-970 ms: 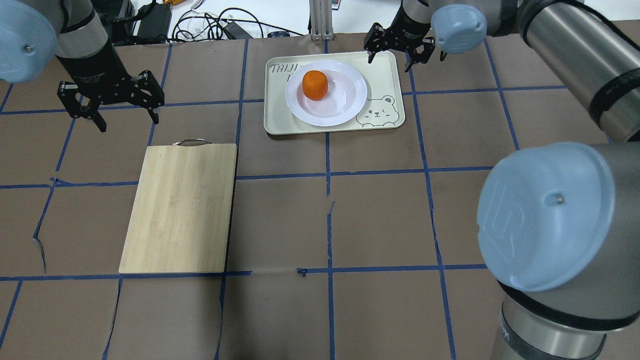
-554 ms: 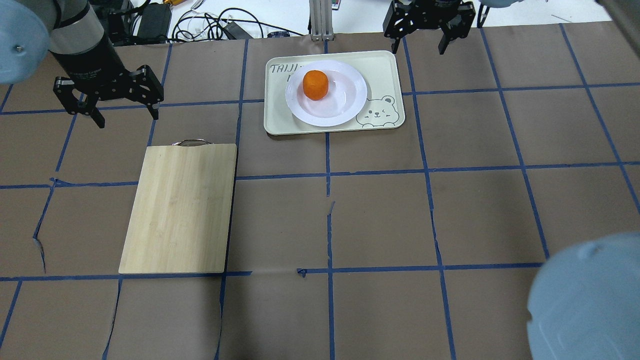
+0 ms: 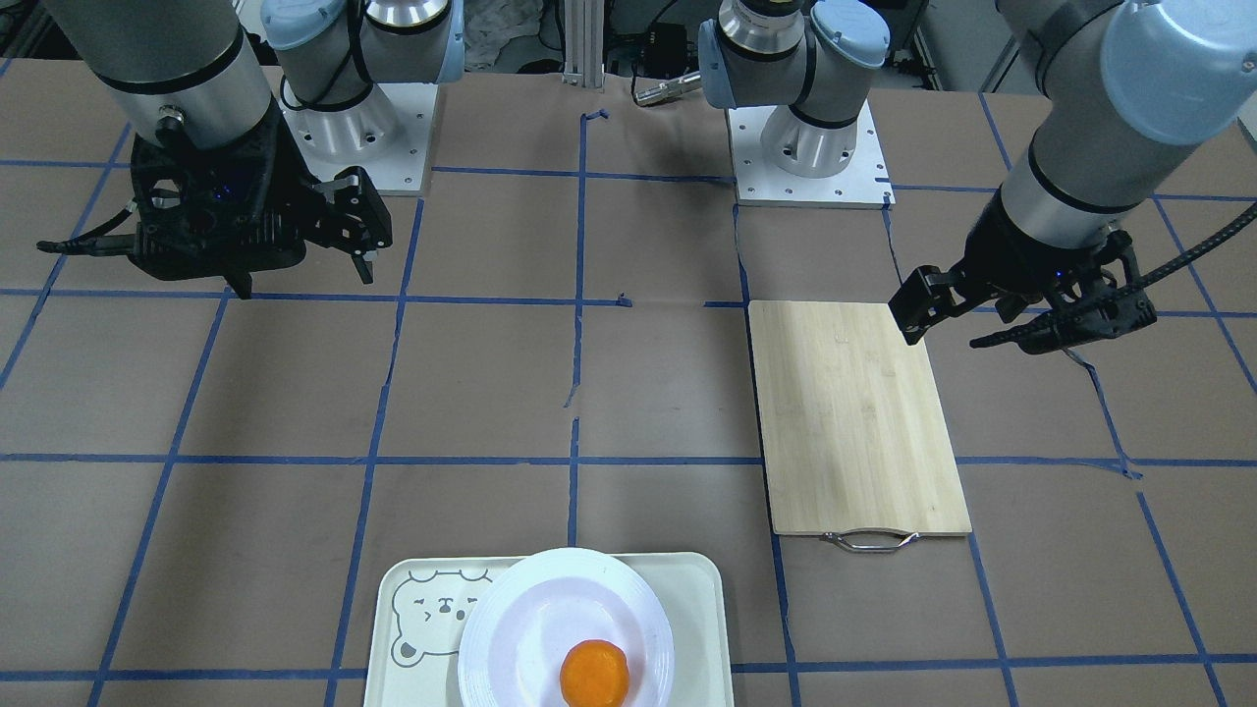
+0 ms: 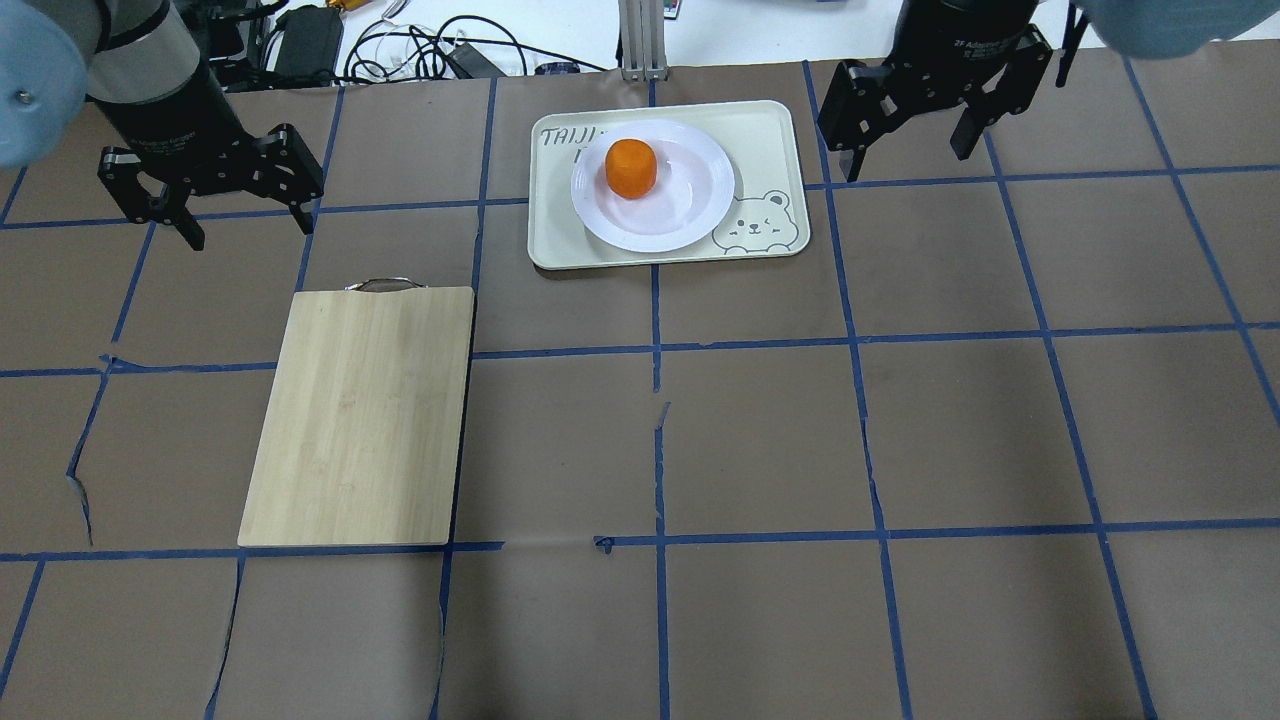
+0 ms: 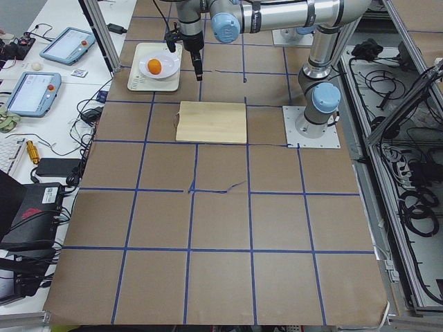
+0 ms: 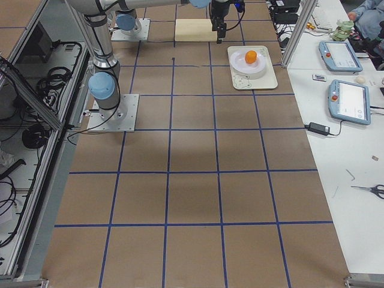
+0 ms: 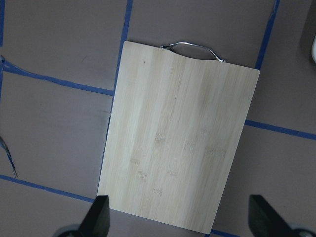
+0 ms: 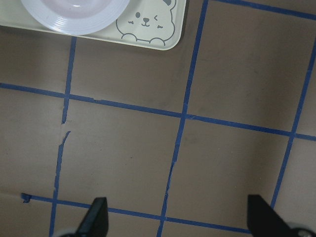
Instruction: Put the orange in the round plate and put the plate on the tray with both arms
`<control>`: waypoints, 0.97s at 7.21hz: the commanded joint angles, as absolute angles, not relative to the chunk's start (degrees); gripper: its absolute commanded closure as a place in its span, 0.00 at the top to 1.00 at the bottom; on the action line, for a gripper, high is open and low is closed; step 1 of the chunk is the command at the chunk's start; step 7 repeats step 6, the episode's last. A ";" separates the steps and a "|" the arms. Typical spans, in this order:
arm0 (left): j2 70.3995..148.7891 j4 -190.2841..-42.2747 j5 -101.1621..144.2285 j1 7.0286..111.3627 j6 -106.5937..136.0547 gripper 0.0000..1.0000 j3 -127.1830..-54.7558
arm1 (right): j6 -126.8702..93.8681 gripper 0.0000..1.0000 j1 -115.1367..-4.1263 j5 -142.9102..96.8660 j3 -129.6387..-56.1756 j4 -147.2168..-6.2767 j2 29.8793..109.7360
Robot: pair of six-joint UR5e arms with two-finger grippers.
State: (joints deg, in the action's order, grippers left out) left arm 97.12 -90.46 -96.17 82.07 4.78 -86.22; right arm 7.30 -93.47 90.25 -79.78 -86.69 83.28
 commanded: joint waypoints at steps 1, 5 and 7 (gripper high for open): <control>97.03 -90.44 -96.24 82.09 4.75 1.00 -86.31 | 7.56 1.00 -93.52 90.53 -82.78 -88.94 84.90; 96.94 -90.53 -96.50 82.09 4.75 1.00 -86.40 | 7.47 1.00 -93.16 90.70 -83.32 -93.69 84.64; 96.94 -90.53 -96.50 82.09 4.75 1.00 -86.40 | 7.30 1.00 -93.08 90.70 -83.76 -93.69 84.73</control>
